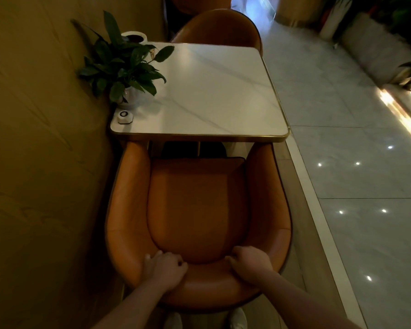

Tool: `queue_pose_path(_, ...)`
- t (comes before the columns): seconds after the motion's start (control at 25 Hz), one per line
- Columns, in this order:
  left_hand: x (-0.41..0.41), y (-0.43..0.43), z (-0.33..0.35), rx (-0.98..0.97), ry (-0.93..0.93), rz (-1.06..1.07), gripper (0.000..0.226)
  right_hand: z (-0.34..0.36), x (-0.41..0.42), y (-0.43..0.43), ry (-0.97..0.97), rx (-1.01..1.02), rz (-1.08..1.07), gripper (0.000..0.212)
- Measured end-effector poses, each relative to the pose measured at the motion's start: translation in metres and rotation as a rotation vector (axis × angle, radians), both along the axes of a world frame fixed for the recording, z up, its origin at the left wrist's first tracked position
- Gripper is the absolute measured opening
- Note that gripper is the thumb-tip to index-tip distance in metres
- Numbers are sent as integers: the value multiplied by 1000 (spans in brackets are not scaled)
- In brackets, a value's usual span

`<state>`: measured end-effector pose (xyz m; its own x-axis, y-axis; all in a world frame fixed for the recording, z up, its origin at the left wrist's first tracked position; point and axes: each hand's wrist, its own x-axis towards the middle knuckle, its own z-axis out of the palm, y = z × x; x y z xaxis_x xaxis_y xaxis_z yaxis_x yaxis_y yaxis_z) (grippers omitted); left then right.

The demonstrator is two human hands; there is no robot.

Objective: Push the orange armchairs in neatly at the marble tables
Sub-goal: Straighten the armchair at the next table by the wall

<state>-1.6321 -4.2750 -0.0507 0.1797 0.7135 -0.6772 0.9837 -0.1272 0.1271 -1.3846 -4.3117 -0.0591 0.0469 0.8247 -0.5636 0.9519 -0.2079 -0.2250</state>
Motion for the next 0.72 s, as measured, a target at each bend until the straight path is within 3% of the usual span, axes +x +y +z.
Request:
queue_pose_path(0.24,3,-1,0,37,-33,29,38,6,-2,-1,80,-1,-94,29)
queue_pose_path(0.4,19,13,8,52,-86,52,47,26,7,9,103,74,-147,27)
queue_pose_path(0.72,131,65,32,226,-159,81,59,48,104,69,149,170,-6,43)
